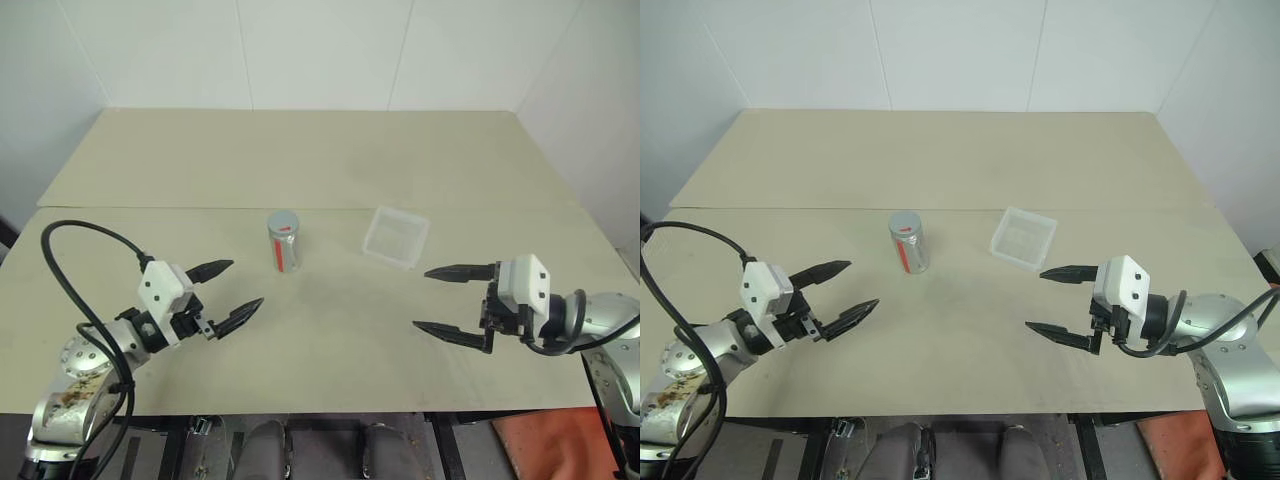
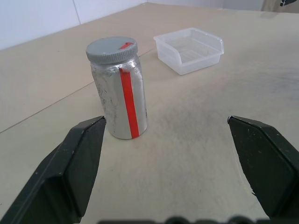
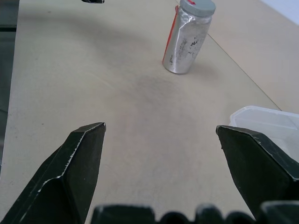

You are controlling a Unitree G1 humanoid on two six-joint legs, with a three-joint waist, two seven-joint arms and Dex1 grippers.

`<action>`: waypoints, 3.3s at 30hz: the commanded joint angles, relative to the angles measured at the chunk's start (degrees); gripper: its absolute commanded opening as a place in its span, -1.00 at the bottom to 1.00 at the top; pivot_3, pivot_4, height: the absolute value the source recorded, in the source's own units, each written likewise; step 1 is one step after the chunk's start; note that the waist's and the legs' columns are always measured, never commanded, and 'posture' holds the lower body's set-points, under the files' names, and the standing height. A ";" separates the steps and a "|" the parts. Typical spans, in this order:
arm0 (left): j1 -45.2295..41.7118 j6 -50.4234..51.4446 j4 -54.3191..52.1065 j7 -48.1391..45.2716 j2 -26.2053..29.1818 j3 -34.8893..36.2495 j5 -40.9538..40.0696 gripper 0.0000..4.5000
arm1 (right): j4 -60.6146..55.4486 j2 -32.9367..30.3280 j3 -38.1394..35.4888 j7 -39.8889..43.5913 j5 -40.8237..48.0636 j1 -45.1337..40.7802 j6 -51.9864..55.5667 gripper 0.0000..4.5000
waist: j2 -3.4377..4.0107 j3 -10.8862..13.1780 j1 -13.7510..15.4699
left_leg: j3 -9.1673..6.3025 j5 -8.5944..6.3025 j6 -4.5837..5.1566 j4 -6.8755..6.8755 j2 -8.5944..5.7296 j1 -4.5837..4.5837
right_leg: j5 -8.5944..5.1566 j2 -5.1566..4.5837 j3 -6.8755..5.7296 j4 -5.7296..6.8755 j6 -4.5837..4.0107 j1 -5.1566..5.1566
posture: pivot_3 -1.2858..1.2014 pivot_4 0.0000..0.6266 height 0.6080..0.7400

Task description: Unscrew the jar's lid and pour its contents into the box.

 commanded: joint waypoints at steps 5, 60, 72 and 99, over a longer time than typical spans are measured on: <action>0.96 -0.91 -1.84 -0.63 0.89 0.78 0.27 1.00 | -1.00 -1.16 -2.28 0.05 0.48 0.10 -1.04 0.98 | 0.00 0.00 0.00 | 0.00 0.00 0.00 0.00 0.00 0.00 | 0.00 0.00 0.00 0.00 0.00 0.00 | 0.03 -0.52 1.00; -20.89 -37.73 41.87 28.55 -30.78 -12.96 27.14 1.00 | -5.27 0.22 1.04 -6.79 -1.83 -2.04 1.02 0.98 | -0.06 -0.02 0.12 | -0.04 0.00 0.01 0.06 -0.06 -0.03 | 0.02 -0.02 -0.06 0.00 0.03 0.04 | 0.03 -0.52 1.00; -26.04 -39.27 49.53 32.96 -33.56 -12.89 29.02 1.00 | -5.69 0.36 1.44 -8.31 -2.58 -2.28 0.72 0.98 | -0.06 -0.02 0.29 | -0.04 0.00 0.01 0.08 -0.07 -0.03 | 0.03 -0.02 -0.07 0.00 0.04 0.07 | 0.03 -0.52 1.00; -25.35 -36.32 40.33 20.86 -31.49 -15.19 21.01 -0.12 | -8.49 6.88 5.64 -16.59 3.18 -13.09 10.77 1.00 | -0.06 -0.02 -0.03 | -0.12 -0.01 0.03 0.08 -0.04 0.22 | 0.03 -0.02 -0.17 -0.12 0.05 0.43 | 0.03 -0.52 1.00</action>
